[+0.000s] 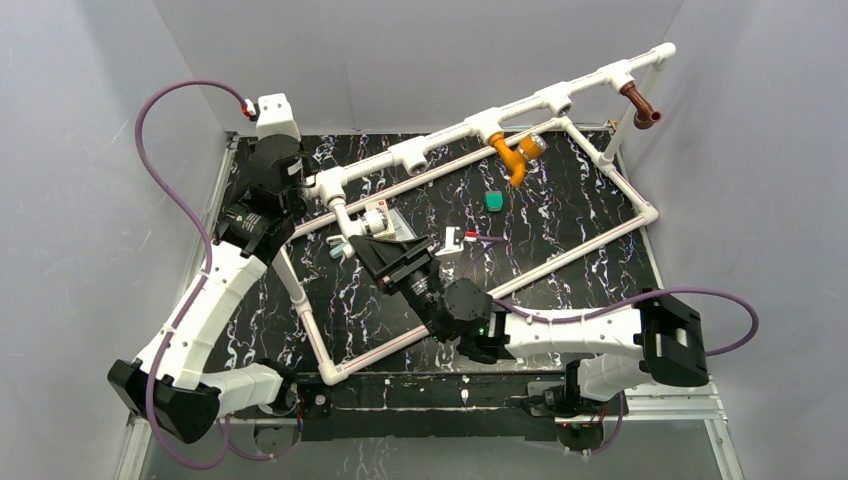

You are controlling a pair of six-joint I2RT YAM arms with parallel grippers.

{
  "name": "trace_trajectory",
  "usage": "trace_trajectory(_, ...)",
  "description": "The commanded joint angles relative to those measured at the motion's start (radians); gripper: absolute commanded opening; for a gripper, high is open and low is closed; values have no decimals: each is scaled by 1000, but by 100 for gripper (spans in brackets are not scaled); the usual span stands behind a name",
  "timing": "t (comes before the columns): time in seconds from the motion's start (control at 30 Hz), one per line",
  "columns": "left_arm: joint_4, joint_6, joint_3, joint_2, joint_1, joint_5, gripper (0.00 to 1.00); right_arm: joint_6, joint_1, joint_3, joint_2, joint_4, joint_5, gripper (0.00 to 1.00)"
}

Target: Install the water faucets

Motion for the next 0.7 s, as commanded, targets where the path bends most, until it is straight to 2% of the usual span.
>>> trace_trajectory(0.0,-405,-9,-153,112,-44,137,4,-60,4,-60,-64,75,-66,55)
trace_trajectory(0.13,-406,-9,-154,118,-47,136,4,-124,1,-79,-104,58,-112,62)
trace_trajectory(0.37,-406,-8,-152,122,-50,132,4,-297,2,-123,-180,-2,-187,65)
trace_trajectory(0.5,-411,-8,-146,128,-50,130,4,-461,0,-153,-215,11,-248,64)
trace_trajectory(0.67,-412,-9,-145,133,-51,130,4,-763,0,-118,-282,-128,-282,65)
